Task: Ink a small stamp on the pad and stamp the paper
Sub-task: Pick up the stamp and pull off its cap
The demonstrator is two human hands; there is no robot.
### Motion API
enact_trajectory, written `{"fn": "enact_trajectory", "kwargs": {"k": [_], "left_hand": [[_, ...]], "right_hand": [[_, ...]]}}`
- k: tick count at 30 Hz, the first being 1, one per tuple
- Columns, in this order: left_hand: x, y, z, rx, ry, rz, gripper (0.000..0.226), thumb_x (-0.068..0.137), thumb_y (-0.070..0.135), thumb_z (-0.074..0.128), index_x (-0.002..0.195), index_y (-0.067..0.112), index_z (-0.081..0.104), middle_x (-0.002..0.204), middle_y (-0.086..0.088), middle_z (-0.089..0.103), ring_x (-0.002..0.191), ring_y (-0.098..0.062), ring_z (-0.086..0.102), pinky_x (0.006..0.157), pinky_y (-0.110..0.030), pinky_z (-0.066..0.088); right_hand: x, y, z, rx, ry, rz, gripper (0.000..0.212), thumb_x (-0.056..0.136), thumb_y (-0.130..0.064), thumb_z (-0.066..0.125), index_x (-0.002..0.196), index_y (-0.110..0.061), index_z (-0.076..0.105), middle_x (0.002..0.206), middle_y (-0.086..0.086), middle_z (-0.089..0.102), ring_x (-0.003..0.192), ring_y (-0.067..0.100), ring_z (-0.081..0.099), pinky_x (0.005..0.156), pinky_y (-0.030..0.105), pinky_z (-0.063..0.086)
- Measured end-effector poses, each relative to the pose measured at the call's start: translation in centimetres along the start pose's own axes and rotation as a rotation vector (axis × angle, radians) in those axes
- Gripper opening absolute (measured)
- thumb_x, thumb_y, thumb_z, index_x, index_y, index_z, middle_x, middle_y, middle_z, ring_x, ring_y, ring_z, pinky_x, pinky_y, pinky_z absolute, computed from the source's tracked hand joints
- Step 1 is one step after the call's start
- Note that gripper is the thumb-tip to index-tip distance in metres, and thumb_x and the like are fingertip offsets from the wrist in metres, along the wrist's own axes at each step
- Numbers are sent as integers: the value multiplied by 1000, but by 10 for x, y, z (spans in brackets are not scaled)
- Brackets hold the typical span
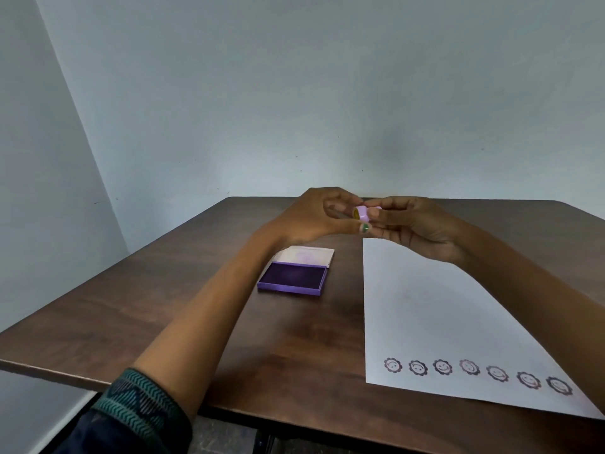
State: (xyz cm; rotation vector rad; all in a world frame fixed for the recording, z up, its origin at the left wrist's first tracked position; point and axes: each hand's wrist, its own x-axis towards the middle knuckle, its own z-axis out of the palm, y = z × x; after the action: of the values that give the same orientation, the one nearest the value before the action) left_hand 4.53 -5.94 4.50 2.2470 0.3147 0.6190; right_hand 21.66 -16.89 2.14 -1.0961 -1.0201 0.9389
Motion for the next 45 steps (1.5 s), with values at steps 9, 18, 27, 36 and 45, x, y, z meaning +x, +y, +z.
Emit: {"fn": "enact_trajectory", "kwargs": {"k": [9,18,27,36,45], "left_hand": [[10,-6,36,-16,276,142,26,73,20,79,97,24,70,86,11,72,76,-10,70,74,-28,54],[2,-7,37,-75,327,168,28,73,19,78,101,16,73,85,4,75,81,-6,71,81,-24,55],[1,-6,35,-203,365,202,22,76,11,75,98,11,73,91,0,75,84,-1,69,79,-13,51],[6,-15,29,-233,428,149,23,79,22,72,102,20,71,86,4,73,72,-4,69,72,-16,52],[8,-40,29,139,168,-24,14,74,33,75,88,32,72,83,14,70,74,-3,59,81,-31,48]], "right_hand": [[-6,4,-17,186,-9,3,25,83,2,54,105,-1,65,95,5,76,90,14,72,72,20,58],[-7,4,-11,198,-17,5,36,72,-5,61,107,0,64,95,5,76,88,14,72,71,19,57],[-4,4,-7,171,18,-125,21,76,3,60,94,0,71,92,7,77,88,16,73,71,19,57],[-3,4,-9,198,62,-156,22,81,10,55,92,-1,70,91,8,77,88,19,73,72,22,58],[-10,0,-9,274,-11,-69,27,84,5,50,87,-5,75,90,7,77,88,21,73,70,24,59]]}}
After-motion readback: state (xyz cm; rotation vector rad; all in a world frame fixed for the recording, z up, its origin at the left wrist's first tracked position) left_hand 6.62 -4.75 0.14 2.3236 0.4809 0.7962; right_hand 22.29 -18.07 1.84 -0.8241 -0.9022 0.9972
